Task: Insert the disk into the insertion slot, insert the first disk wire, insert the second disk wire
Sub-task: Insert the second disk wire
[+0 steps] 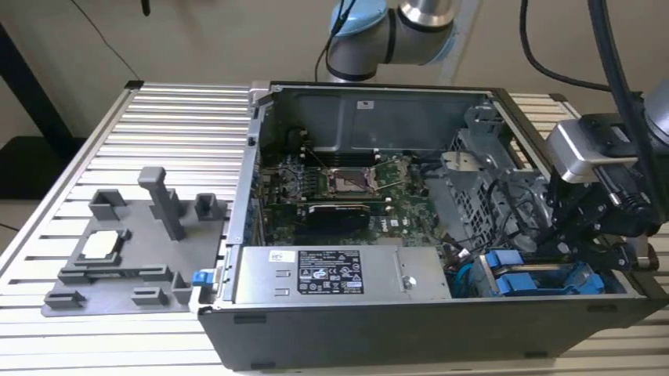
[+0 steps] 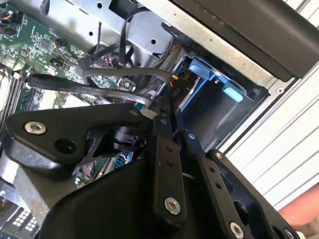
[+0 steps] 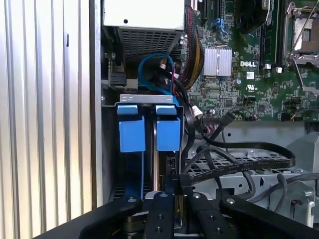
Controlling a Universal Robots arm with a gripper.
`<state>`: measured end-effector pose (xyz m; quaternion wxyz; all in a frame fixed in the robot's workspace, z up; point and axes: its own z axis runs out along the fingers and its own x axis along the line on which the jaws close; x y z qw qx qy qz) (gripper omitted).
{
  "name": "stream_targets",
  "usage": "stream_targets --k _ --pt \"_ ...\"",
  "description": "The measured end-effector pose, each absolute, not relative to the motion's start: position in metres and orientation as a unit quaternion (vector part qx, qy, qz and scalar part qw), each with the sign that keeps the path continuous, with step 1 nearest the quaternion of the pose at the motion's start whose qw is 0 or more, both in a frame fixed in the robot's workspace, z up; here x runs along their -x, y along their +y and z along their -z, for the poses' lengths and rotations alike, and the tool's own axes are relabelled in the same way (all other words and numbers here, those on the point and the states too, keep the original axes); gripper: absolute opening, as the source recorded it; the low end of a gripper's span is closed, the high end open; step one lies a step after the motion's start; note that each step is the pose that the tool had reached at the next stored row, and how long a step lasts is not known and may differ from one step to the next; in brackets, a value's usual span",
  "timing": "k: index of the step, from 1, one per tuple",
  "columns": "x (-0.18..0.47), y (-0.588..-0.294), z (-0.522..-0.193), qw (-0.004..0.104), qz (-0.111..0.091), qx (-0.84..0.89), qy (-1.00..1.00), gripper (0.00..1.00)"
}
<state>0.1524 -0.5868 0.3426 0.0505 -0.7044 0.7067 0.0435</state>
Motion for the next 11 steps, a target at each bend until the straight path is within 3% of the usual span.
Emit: stream_targets --k 11 --pt "-0.1521 -0.5868 -0.34 0.052 -0.043 0.691 0.72 0.16"
